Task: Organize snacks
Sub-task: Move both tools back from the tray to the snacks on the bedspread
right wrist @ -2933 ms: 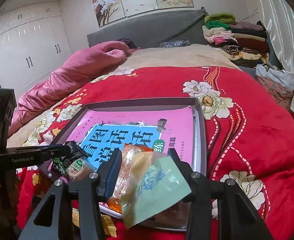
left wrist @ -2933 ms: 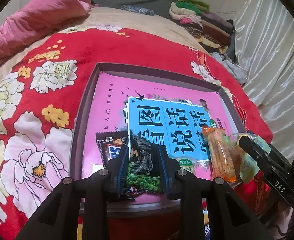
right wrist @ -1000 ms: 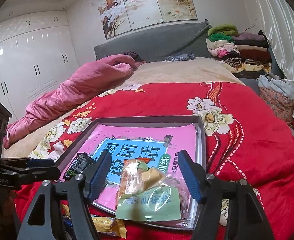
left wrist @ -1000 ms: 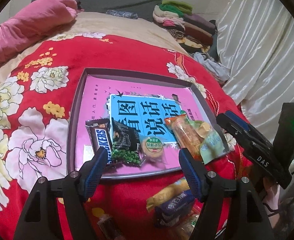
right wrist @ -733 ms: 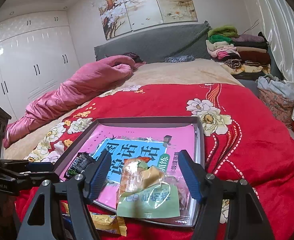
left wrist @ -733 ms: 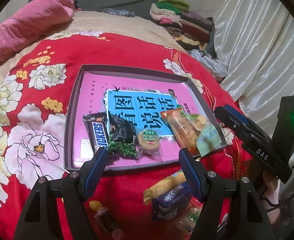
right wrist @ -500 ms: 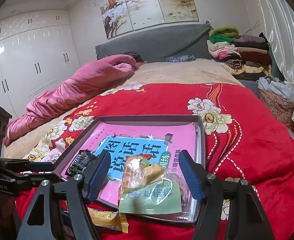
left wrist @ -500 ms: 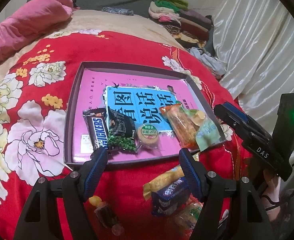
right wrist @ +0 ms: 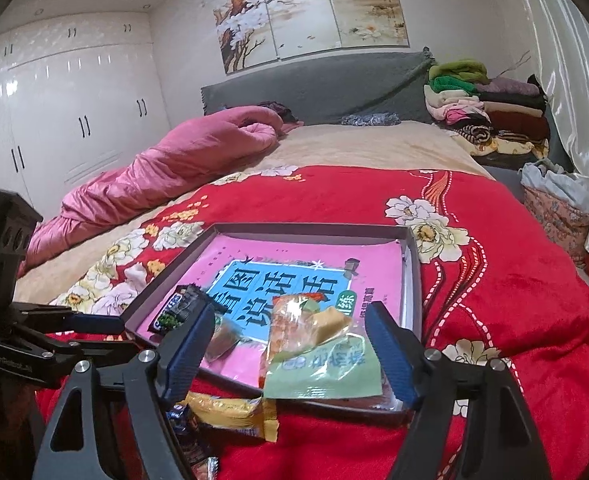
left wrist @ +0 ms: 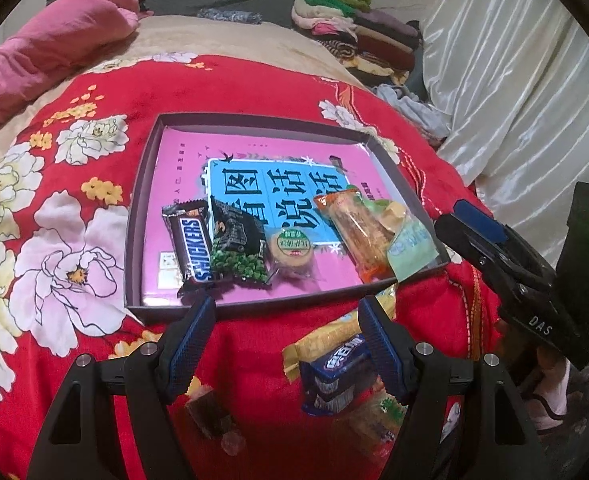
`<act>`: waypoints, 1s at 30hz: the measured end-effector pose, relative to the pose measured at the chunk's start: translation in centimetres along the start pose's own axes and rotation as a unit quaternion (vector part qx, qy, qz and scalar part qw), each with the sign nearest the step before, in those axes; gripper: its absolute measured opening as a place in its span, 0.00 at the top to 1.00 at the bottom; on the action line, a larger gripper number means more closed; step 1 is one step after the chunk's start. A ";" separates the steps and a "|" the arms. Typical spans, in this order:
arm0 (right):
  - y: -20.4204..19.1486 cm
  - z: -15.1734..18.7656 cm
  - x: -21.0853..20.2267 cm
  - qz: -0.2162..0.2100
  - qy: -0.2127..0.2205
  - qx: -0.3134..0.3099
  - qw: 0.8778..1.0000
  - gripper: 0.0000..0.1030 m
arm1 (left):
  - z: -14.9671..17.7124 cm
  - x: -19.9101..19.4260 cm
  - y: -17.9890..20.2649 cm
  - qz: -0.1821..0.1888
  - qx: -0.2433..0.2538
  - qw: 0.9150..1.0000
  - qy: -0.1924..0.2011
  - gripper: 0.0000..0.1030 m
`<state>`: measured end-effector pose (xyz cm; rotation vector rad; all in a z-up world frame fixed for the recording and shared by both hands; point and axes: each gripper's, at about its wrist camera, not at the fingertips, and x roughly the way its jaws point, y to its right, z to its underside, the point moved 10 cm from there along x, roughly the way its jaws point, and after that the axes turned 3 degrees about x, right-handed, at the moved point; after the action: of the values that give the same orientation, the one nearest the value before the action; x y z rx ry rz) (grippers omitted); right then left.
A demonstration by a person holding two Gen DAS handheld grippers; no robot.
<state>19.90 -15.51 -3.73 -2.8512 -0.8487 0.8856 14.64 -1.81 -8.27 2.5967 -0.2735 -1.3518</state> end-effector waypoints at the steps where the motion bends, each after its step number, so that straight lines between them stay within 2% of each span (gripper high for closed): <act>1: -0.2 0.1 0.0 -0.001 -0.001 -0.002 1.000 0.25 | 0.1 0.0 0.0 0.001 0.000 1.000 -0.001 0.27; 15: -2.1 2.0 -0.7 -0.009 -0.027 -0.010 1.000 0.19 | 1.3 0.2 0.5 0.016 0.005 1.000 -0.026 0.27; 30: -2.5 6.4 -1.8 0.004 -0.097 -0.005 0.995 0.19 | 3.0 -0.1 2.2 0.041 0.020 0.998 -0.047 0.27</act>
<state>13.96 -15.06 -7.69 -2.8128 -0.8625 1.1785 11.93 -4.20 -9.25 2.5266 -0.4207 -1.4568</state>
